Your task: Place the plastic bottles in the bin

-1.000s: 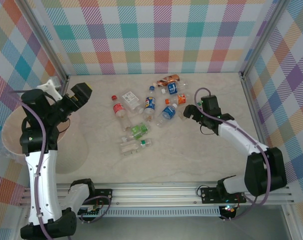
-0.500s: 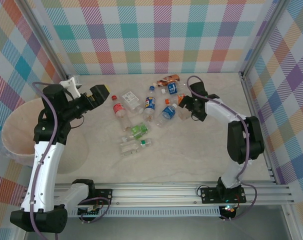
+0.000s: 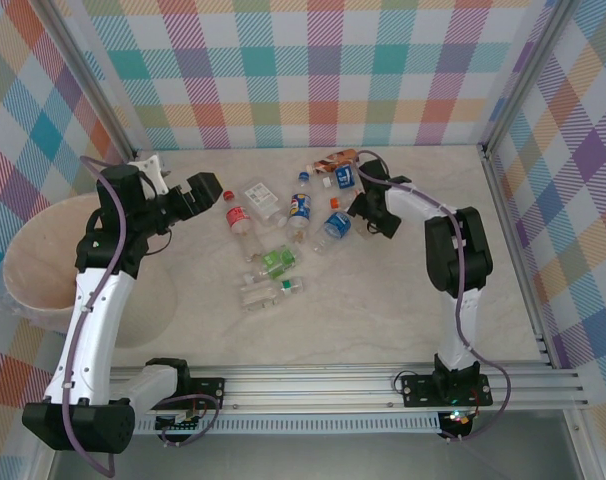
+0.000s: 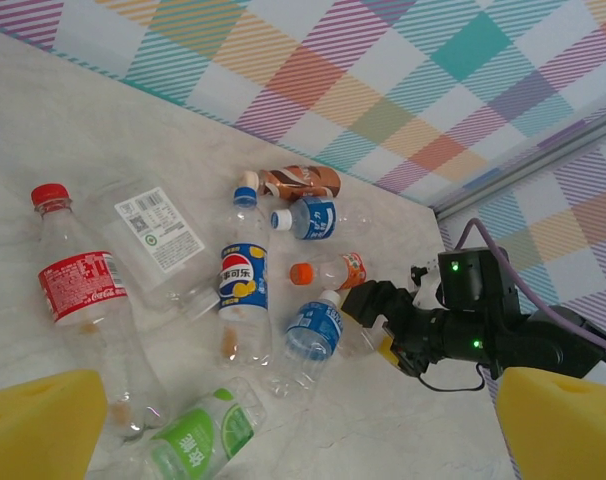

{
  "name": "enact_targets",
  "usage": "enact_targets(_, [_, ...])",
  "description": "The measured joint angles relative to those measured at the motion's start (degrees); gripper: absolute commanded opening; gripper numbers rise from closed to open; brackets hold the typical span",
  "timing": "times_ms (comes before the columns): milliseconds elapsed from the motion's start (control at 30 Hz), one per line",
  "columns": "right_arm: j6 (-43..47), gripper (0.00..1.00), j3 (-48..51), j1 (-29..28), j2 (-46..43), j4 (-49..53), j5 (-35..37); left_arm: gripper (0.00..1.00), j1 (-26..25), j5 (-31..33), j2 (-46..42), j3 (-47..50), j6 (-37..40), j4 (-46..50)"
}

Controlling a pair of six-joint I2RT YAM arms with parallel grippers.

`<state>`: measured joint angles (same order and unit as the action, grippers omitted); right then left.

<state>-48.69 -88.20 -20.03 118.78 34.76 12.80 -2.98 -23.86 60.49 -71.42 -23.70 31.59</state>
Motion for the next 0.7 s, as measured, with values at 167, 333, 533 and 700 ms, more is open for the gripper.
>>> enact_targets(167, [-0.63, 0.70, 4.07, -0.09, -0.15, -1.38, 1.55, 1.00, -0.04, -0.02, 0.15, 0.00, 0.44, -0.02])
enact_targets(333, [-0.57, 0.62, 10.14, -0.15, -4.68, -4.72, 2.86, 1.00, -0.26, -0.02, 0.20, 0.00, 0.44, -0.07])
enact_targets(533, [0.57, 0.47, 22.03, -0.15, -12.70, -10.88, 3.98, 1.00, -1.27, -0.68, 0.22, 0.00, 0.15, -0.26])
enact_targets(700, [3.28, 0.42, 31.95, -0.15, -21.27, -16.15, 3.72, 1.00, -3.54, -1.16, 0.92, 0.00, -0.94, -0.61])
